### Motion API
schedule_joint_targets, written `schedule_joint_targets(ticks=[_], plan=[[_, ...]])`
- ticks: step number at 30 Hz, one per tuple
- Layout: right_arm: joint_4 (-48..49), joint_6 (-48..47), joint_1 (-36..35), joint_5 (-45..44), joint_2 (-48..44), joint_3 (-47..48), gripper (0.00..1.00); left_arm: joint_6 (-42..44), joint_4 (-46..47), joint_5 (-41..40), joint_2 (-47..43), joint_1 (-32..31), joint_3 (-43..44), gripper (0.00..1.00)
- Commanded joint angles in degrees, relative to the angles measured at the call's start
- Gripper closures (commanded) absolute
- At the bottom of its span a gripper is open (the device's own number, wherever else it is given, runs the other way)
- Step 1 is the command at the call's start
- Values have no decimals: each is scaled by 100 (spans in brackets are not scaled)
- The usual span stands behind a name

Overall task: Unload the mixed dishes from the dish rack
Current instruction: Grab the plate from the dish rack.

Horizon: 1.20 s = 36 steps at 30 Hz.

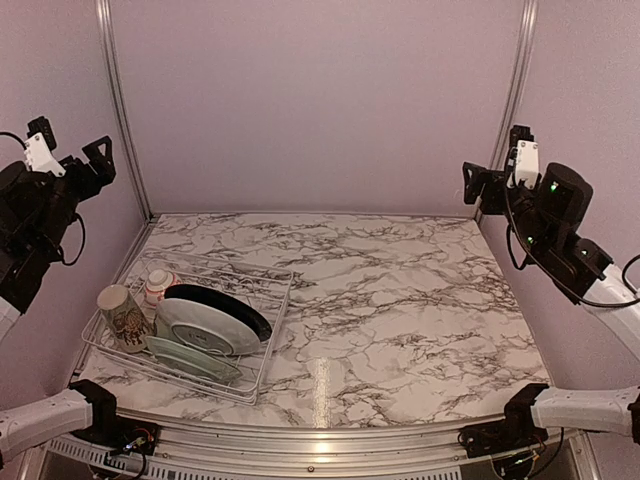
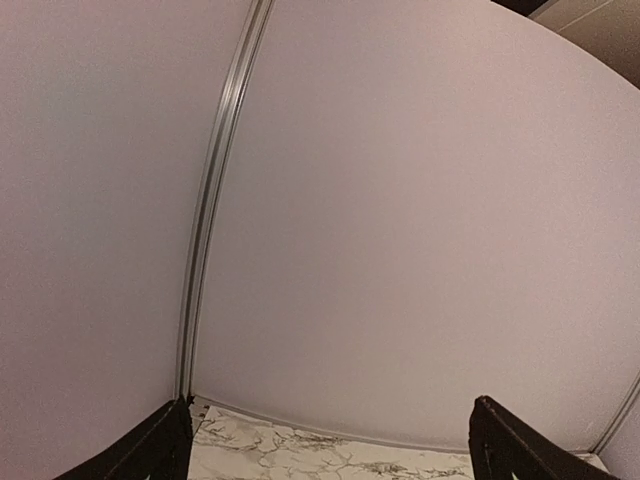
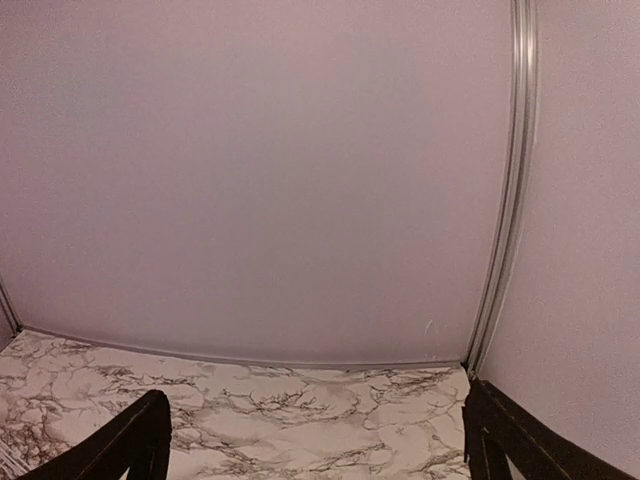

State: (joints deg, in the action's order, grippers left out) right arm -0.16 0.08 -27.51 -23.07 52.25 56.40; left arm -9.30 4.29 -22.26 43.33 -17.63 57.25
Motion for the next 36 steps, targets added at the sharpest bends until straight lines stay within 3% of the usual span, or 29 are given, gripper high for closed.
schedule_joint_targets(ticks=[1,8,19,29,36], plan=[[-401,179,31,-290,137,292,1,-553,-233,389,-39,305,-157,1],[-721,229,41,-387,388,395,1,-1045,-387,671,69,580,-297,1],[-617,480,60,167,554,168,2,-1585,-774,944,478,681,-191,1],[-733,227,6,1662,1222,330,1,-1416,-1244,1539,830,689,59,1],[-632,1,-845,2871,1957,618,1,-1304,-1364,2186,1037,691,133,1]])
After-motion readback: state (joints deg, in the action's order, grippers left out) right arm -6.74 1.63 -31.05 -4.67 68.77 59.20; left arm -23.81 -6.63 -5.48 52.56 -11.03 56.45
